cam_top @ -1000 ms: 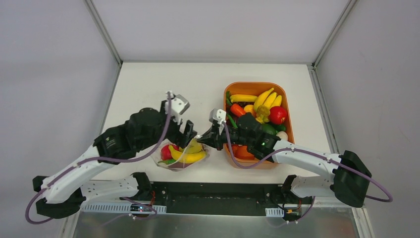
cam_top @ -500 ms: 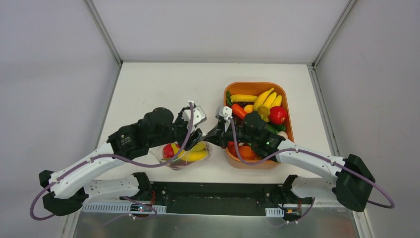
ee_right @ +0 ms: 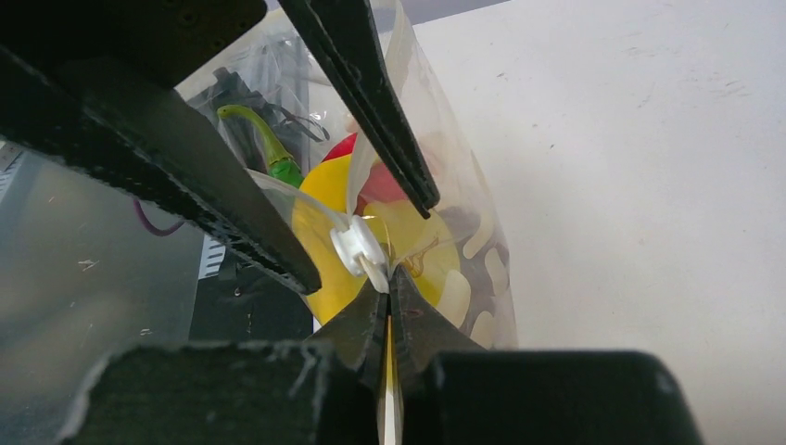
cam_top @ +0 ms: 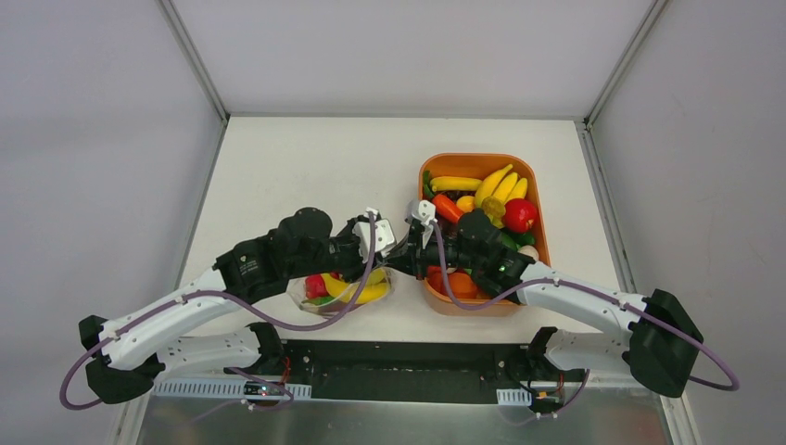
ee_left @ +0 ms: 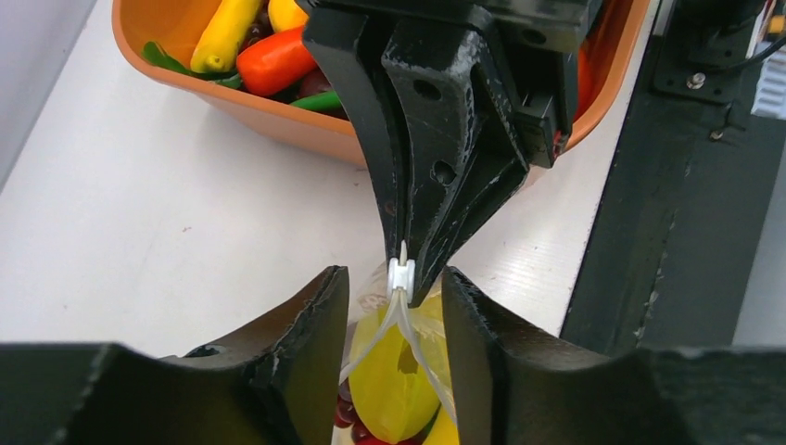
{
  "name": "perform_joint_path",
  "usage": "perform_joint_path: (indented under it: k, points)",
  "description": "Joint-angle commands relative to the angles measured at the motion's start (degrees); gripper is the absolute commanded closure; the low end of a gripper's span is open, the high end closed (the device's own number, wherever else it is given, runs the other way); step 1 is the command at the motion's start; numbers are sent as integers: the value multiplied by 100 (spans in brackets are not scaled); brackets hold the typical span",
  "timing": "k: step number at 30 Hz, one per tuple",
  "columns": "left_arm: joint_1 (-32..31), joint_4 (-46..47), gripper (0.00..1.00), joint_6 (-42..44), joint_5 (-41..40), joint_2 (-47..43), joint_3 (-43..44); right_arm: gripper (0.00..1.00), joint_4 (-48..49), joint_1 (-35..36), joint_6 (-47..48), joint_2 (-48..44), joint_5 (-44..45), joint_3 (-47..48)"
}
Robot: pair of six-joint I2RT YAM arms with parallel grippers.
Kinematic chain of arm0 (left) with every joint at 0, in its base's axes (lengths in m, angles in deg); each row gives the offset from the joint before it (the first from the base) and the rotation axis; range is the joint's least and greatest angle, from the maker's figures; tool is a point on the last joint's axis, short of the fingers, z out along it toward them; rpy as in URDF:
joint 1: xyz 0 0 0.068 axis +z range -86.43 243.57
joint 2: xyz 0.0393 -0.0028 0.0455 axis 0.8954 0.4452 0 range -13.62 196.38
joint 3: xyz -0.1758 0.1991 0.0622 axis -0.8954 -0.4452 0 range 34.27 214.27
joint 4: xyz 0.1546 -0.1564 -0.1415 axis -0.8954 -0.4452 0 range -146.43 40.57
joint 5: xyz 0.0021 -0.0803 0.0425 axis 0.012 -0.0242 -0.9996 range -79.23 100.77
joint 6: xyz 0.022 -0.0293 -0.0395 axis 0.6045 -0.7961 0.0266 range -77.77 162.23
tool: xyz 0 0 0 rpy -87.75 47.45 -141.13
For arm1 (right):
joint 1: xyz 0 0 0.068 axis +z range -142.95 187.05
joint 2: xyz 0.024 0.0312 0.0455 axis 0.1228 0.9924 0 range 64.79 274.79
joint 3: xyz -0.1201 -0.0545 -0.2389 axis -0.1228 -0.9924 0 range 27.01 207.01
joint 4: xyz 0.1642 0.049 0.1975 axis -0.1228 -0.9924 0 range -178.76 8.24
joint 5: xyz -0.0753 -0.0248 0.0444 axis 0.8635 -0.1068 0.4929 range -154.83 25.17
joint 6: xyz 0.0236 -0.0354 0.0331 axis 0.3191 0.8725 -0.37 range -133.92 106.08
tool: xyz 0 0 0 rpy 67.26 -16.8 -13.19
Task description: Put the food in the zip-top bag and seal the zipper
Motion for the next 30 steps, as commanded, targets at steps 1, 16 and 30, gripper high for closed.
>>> perform_joint_path:
  k: [1, 16, 30]
  points:
    - [-37, 217, 61, 445, 108, -152, -134, 100, 491, -21, -76, -218, -178, 19]
    - [-37, 663, 72, 743, 160, -288, -515, 100, 492, -30, -40, -218, -289, 9]
    - [-38, 360, 100, 681, -161, -565, -611, 100, 529, -50, 33, -149, 108, -4]
